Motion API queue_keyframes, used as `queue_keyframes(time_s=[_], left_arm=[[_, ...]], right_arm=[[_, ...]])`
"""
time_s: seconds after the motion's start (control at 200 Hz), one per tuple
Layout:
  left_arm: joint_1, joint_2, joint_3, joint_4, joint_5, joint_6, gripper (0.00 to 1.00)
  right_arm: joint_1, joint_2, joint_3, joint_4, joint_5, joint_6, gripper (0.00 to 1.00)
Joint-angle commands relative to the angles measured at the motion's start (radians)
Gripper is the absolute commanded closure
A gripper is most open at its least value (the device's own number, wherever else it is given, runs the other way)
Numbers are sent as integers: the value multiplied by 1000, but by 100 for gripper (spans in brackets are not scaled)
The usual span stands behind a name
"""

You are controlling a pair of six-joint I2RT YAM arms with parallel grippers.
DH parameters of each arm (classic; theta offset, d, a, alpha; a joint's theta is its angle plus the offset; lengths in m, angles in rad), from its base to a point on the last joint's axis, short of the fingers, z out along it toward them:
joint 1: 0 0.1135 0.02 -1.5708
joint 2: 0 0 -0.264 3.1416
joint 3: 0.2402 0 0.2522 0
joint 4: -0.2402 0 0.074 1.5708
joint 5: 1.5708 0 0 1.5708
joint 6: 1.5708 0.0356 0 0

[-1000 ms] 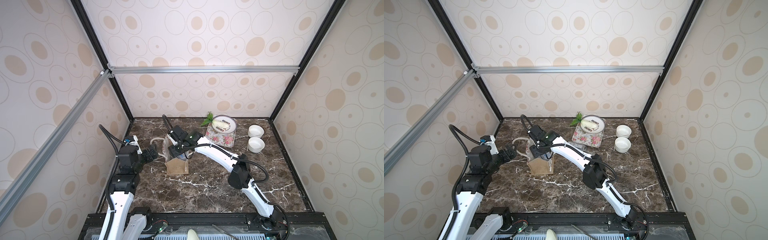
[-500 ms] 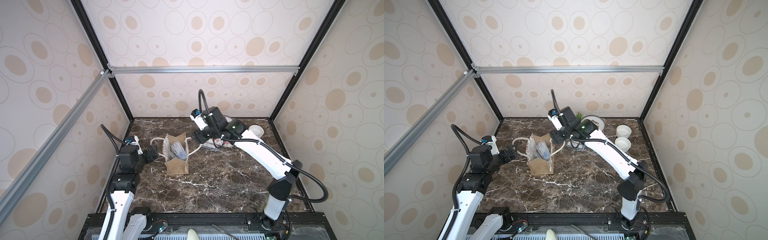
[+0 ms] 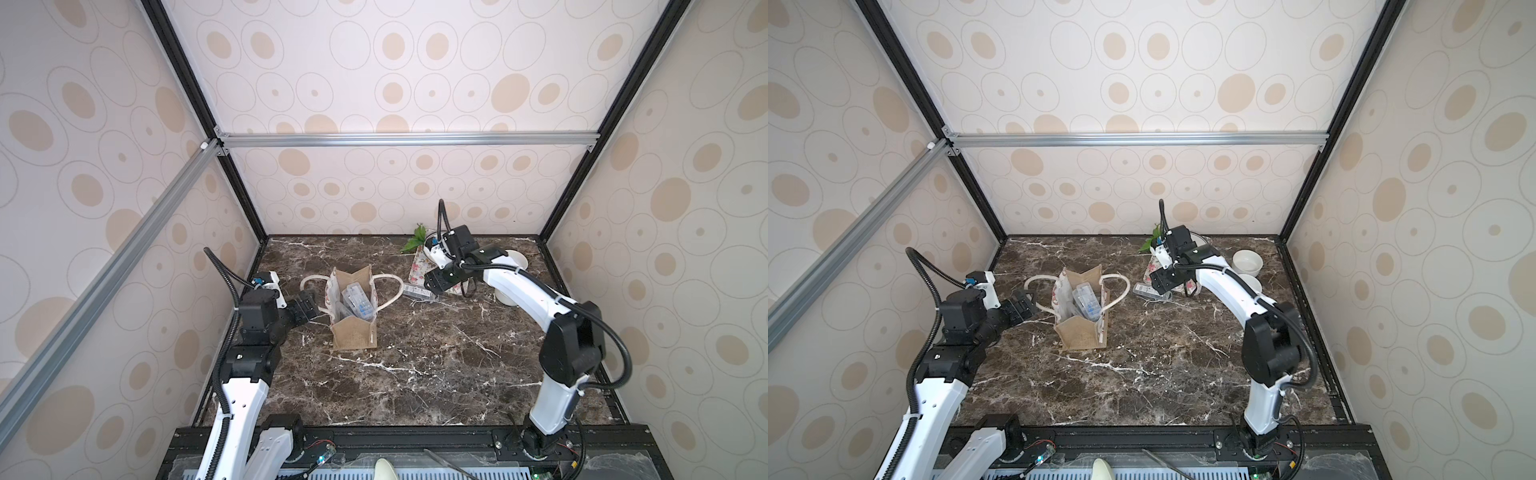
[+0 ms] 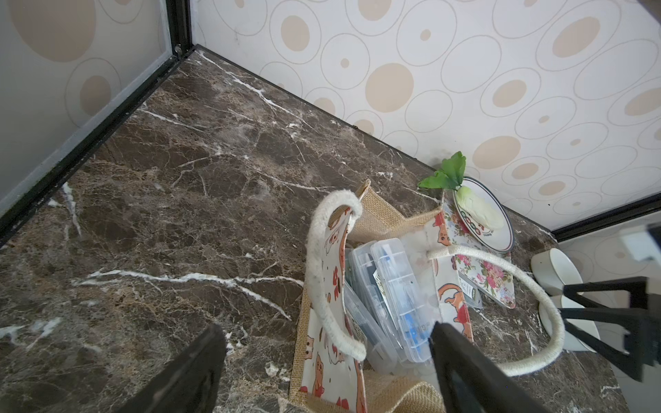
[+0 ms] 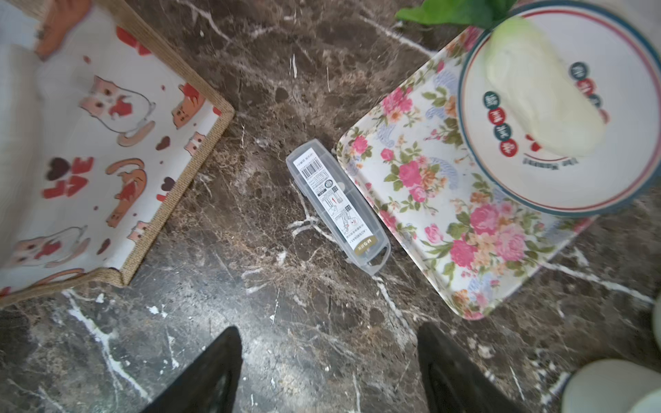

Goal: Put the compass set into the canvas bag
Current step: Pick up the compass set at the center of the board.

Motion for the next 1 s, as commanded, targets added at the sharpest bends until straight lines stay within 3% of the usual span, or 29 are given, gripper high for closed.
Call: queue_keyframes(time_s=[0.0, 0.33, 0.67, 0.995], left_arm=[[4, 3, 25, 3, -4, -10, 9], [4, 11, 13, 1, -19, -4, 9], [3, 17, 3, 5, -27, -5, 9], [3, 28, -3, 8, -27, -4, 9]], right_arm=[[2, 99, 108, -80, -29, -49, 21], [3, 358, 332, -145, -61, -50, 20], [4, 482, 454, -173, -83, -55, 20], [5, 523, 472, -183, -92, -66, 21]])
